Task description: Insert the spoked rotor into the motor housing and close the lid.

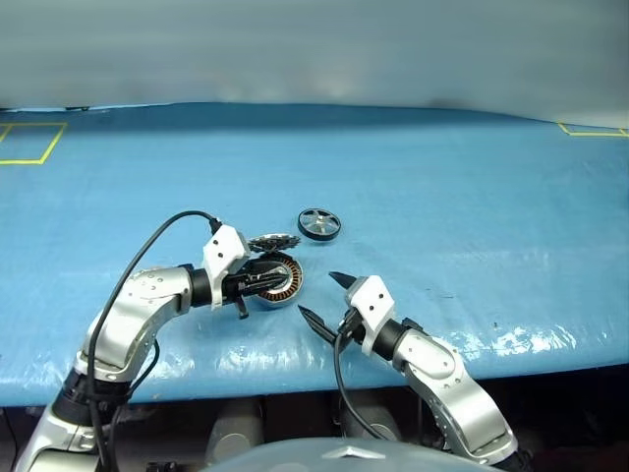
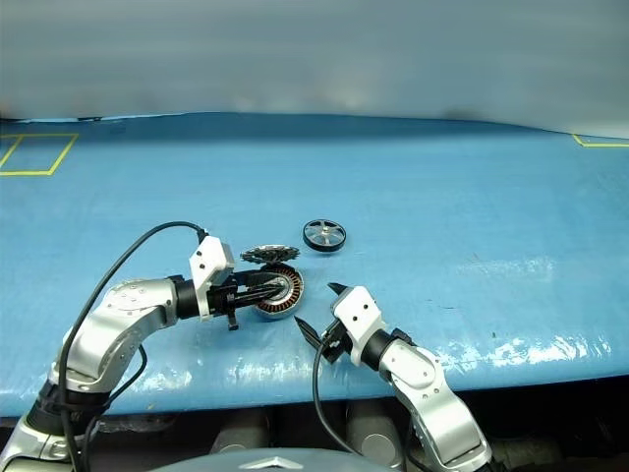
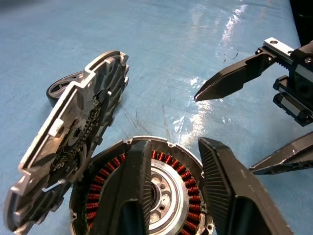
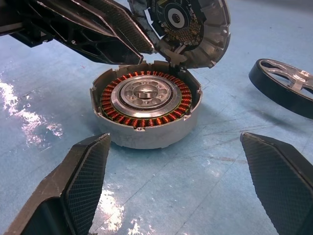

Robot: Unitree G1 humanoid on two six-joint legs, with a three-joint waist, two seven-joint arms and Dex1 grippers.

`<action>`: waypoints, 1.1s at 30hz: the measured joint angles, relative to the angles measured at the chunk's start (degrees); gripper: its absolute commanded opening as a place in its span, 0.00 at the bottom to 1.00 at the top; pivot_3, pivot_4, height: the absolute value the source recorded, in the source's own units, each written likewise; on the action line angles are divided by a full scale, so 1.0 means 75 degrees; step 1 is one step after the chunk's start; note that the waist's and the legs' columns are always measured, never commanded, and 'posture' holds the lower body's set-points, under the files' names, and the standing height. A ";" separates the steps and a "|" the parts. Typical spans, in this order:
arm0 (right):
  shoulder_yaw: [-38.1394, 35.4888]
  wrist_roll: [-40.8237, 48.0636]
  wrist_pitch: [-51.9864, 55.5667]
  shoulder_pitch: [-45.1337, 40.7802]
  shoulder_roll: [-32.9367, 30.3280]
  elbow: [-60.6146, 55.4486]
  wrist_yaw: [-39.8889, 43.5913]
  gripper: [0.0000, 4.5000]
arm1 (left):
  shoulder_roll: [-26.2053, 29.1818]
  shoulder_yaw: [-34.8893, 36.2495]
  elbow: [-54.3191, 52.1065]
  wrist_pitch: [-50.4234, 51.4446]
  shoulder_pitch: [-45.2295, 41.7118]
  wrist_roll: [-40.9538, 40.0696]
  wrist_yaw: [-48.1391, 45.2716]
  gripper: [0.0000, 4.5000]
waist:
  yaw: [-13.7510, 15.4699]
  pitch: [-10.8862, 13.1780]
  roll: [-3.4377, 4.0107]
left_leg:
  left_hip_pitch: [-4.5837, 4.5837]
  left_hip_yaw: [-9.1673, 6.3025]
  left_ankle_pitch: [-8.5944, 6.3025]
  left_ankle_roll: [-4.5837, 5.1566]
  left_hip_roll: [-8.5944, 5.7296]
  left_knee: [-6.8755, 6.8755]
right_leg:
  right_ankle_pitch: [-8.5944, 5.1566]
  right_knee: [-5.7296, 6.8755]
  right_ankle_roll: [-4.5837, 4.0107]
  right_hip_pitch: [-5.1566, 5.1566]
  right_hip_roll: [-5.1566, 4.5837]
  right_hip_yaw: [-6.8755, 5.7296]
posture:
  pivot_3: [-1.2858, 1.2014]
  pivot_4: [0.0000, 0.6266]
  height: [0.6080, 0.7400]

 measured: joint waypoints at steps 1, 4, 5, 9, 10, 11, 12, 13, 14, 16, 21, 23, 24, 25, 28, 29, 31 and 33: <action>0.0003 0.0000 0.0000 -0.0010 0.0001 0.0000 0.0003 1.00 | 0.0012 0.0002 0.0000 0.0059 0.0044 -0.0018 0.0017 0.01 | 0.0000 0.0000 0.0000 | 0.0000 0.0000 0.0000 0.0000 0.0000 0.0000 | 0.0000 0.0000 0.0000 0.0000 0.0000 0.0000 | 0.52 0.24 1.00; 0.0004 0.0000 0.0007 -0.0028 0.0004 0.0000 0.0003 1.00 | 0.0014 0.0118 -0.0051 0.0103 0.0213 -0.0106 0.0120 0.01 | -0.0006 0.0000 0.0000 | 0.0000 0.0000 0.0000 0.0000 0.0000 -0.0001 | 0.0000 0.0000 0.0000 -0.0001 0.0000 0.0000 | 0.52 0.24 1.00; 0.0002 0.0000 0.0017 -0.0030 0.0005 0.0000 -0.0002 1.00 | 0.0012 0.0192 -0.0092 0.0094 0.0297 -0.0120 0.0157 0.01 | -0.0007 0.0000 0.0000 | 0.0000 0.0000 0.0000 0.0000 0.0000 -0.0002 | 0.0000 0.0000 -0.0001 -0.0001 0.0000 0.0000 | 0.52 0.24 1.00; -0.0003 0.0003 0.0232 -0.0058 0.0027 -0.0071 -0.0036 1.00 | -0.0086 0.0545 -0.0157 -0.0297 0.0788 -0.0093 0.0389 0.01 | -0.0003 0.0001 0.0001 | 0.0000 0.0000 0.0000 0.0000 0.0000 -0.0002 | -0.0001 0.0000 -0.0002 -0.0001 -0.0001 0.0000 | 0.52 0.24 1.00; -0.0006 0.0004 0.0336 -0.0077 0.0032 -0.0179 -0.0071 1.00 | -0.0187 0.0677 -0.0158 -0.0529 0.1016 -0.0061 0.0498 0.01 | -0.0006 0.0001 0.0001 | 0.0000 0.0001 0.0000 0.0000 0.0001 -0.0001 | -0.0001 -0.0001 -0.0002 -0.0001 -0.0001 0.0002 | 0.52 0.24 1.00; -0.0005 0.0004 0.0380 -0.0099 0.0036 -0.0232 -0.0096 1.00 | -0.0224 0.0707 -0.0161 -0.0634 0.1113 -0.0040 0.0535 0.01 | 0.0001 0.0001 0.0001 | -0.0001 0.0000 0.0000 0.0000 0.0000 -0.0001 | -0.0001 -0.0001 -0.0002 -0.0001 -0.0001 0.0001 | 0.52 0.24 1.00; -0.0003 0.0010 0.0523 -0.0179 0.0044 -0.0344 -0.0120 1.00 | -0.0302 0.0773 -0.0179 -0.0840 0.1302 -0.0009 0.0619 0.01 | -0.0002 0.0001 0.0001 | -0.0001 0.0001 0.0000 -0.0001 0.0001 0.0000 | -0.0001 -0.0002 -0.0001 -0.0002 -0.0001 0.0002 | 0.52 0.24 1.00; -0.0023 0.0033 0.0672 -0.0258 0.0059 -0.0480 -0.0134 0.96 | -0.0388 0.0795 -0.0185 -0.1053 0.1485 0.0034 0.0697 0.00 | 0.0004 0.0001 0.0002 | 0.0000 0.0003 0.0000 -0.0001 0.0000 0.0000 | -0.0001 -0.0001 -0.0001 -0.0001 -0.0003 0.0003 | 0.52 0.24 1.00; -0.0036 0.0075 0.0853 -0.0335 0.0072 -0.0606 -0.0142 0.91 | -0.0475 0.0827 -0.0184 -0.1307 0.1660 0.0084 0.0776 0.00 | 0.0007 0.0001 0.0001 | -0.0001 0.0001 0.0000 -0.0001 0.0001 0.0001 | -0.0001 -0.0002 -0.0001 -0.0001 -0.0001 0.0001 | 0.52 0.24 1.00; -0.0033 0.0152 0.1317 -0.0532 0.0057 -0.0767 -0.0162 0.80 | -0.0811 0.0950 -0.0186 -0.1963 0.1986 0.0250 0.0974 0.00 | 0.0014 0.0001 0.0000 | -0.0002 0.0002 0.0000 -0.0001 0.0000 0.0002 | 0.0000 -0.0003 -0.0001 0.0000 -0.0003 0.0002 | 0.52 0.24 1.00; 0.0066 -0.0174 0.2582 -0.1220 0.0007 -0.0938 -0.0539 0.41 | -0.1160 0.1000 -0.0233 -0.2819 0.2737 0.0374 0.1195 0.00 | 0.0014 0.0001 0.0001 | -0.0001 0.0001 0.0000 -0.0001 -0.0001 0.0002 | -0.0001 -0.0002 -0.0002 -0.0002 -0.0002 0.0002 | 0.52 0.24 1.00; 0.0121 -0.0200 0.3034 -0.1454 0.0152 -0.1035 -0.0707 0.26 | -0.1303 0.0991 -0.0247 -0.3224 0.3029 0.0522 0.1284 0.00 | 0.0005 0.0001 0.0001 | -0.0001 0.0002 0.0000 -0.0001 0.0000 0.0000 | -0.0002 -0.0003 -0.0003 -0.0002 -0.0002 0.0002 | 0.52 0.24 1.00; 0.0151 -0.0180 0.3256 -0.1587 0.0215 -0.1095 -0.0733 0.19 | -0.1372 0.0968 -0.0246 -0.3408 0.3145 0.0590 0.1331 0.00 | -0.0002 0.0002 0.0002 | -0.0002 0.0003 -0.0001 -0.0001 0.0000 0.0000 | -0.0002 -0.0004 -0.0003 -0.0003 -0.0002 0.0003 | 0.52 0.24 1.00; 0.0181 -0.0130 0.3528 -0.1775 0.0287 -0.1160 -0.0736 0.12 | -0.1462 0.0955 -0.0246 -0.3592 0.3250 0.0648 0.1379 0.00 | -0.0001 0.0002 0.0002 | -0.0002 0.0003 0.0000 -0.0001 0.0000 0.0000 | -0.0001 -0.0004 -0.0003 -0.0002 -0.0002 0.0003 | 0.52 0.24 1.00; 0.0278 0.0013 0.4287 -0.2300 0.0395 -0.1196 -0.0699 0.00 | -0.1608 0.0959 -0.0245 -0.3877 0.3432 0.0722 0.1537 0.00 | 0.0005 0.0001 0.0002 | -0.0002 0.0001 0.0000 -0.0001 0.0000 0.0002 | -0.0001 -0.0004 -0.0002 -0.0001 -0.0002 0.0001 | 0.52 0.24 1.00; 0.0318 0.0078 0.4564 -0.2471 0.0443 -0.1191 -0.0674 0.00 | -0.1625 0.0960 -0.0243 -0.3949 0.3522 0.0719 0.1544 0.00 | 0.0002 0.0001 0.0002 | -0.0002 0.0001 0.0000 -0.0001 0.0000 0.0001 | -0.0001 -0.0004 -0.0002 -0.0001 -0.0002 0.0001 | 0.52 0.24 1.00; 0.0363 0.0183 0.5093 -0.2813 0.0607 -0.1158 -0.0683 0.00 | -0.1673 0.0966 -0.0223 -0.4075 0.3673 0.0681 0.1519 0.00 | -0.0006 0.0002 0.0003 | -0.0003 0.0001 -0.0001 -0.0001 0.0000 0.0000 | -0.0001 -0.0005 -0.0003 -0.0004 -0.0002 0.0001 | 0.52 0.24 1.00; 0.0473 0.0224 0.5479 -0.3132 0.0741 -0.1115 -0.0703 0.00 | -0.1820 0.0978 -0.0190 -0.4345 0.3693 0.0621 0.1495 0.00 | -0.0009 0.0003 0.0005 | -0.0004 0.0001 -0.0001 -0.0001 0.0000 -0.0001 | -0.0001 -0.0005 -0.0003 -0.0005 -0.0002 -0.0001 | 0.52 0.24 1.00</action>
